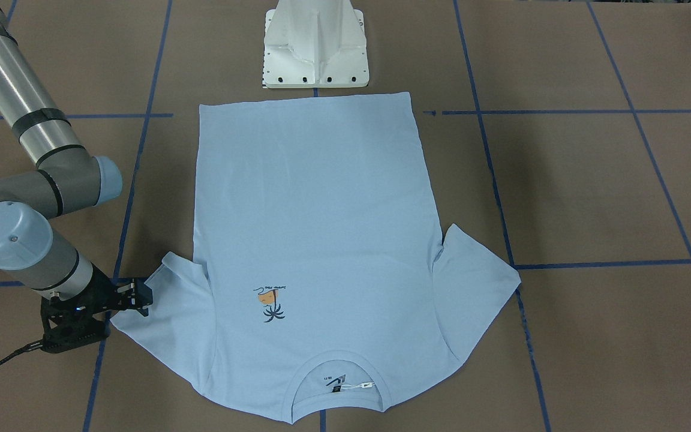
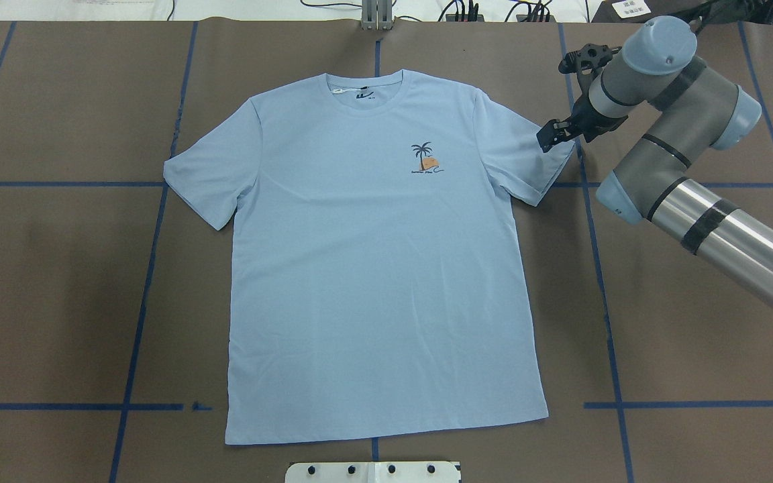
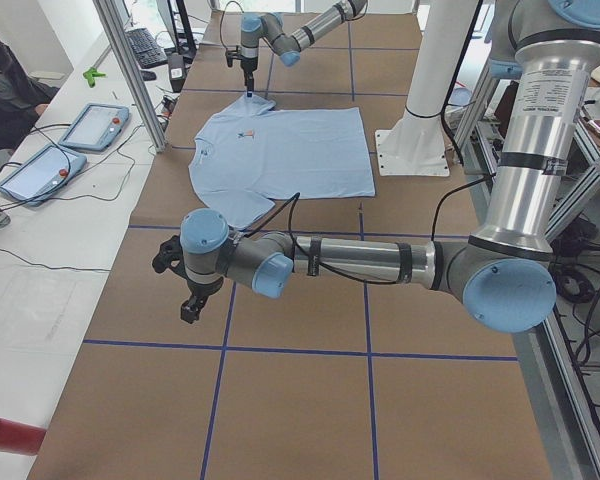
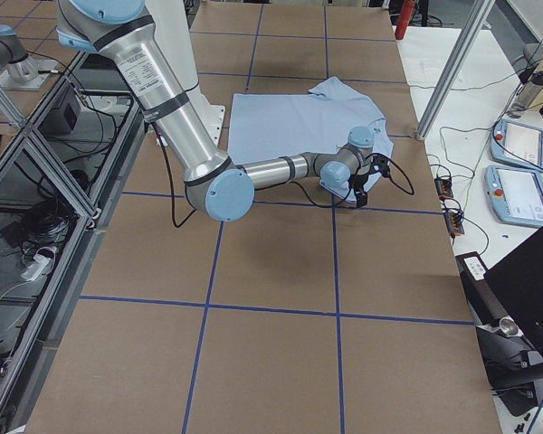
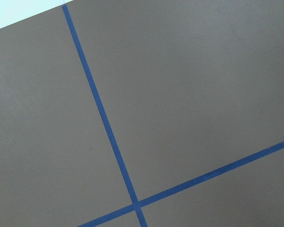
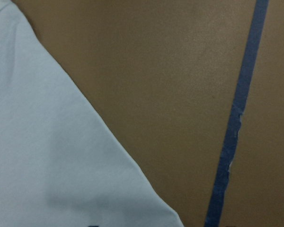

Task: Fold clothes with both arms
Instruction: 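Move the right gripper to the sleeve nearest it and grasp it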

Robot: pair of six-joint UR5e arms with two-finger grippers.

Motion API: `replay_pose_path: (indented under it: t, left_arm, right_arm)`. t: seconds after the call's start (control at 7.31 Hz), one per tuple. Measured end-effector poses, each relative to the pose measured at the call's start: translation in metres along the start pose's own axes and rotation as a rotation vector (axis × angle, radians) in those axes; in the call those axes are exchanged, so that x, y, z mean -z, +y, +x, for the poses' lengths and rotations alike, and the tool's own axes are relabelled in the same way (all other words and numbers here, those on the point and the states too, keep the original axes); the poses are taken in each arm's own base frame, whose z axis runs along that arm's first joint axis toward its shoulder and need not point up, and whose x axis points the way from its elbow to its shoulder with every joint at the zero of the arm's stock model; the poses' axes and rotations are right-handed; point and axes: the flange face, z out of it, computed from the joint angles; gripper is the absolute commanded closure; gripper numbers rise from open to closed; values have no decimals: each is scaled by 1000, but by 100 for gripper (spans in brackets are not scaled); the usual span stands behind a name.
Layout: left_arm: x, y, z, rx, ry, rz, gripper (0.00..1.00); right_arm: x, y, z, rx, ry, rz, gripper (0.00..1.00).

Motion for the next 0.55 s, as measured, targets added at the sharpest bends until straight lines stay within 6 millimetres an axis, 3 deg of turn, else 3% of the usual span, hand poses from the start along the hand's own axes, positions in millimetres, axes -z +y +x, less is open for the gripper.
replay_pose_path:
  t: [0.27,0.41,0.55]
  left_arm:
    - [2,-2,1,-5,0,6,0]
    - [2,-3,2,-6,-1,7,0]
    - [2,-4,2,-7,-1,8,0]
  right_arm:
    - [-2,1,1,-1,3,-4,91]
    - [-2,0,0,1,3,-5,100]
    - [-1,-1,-1,4,2,-5,100]
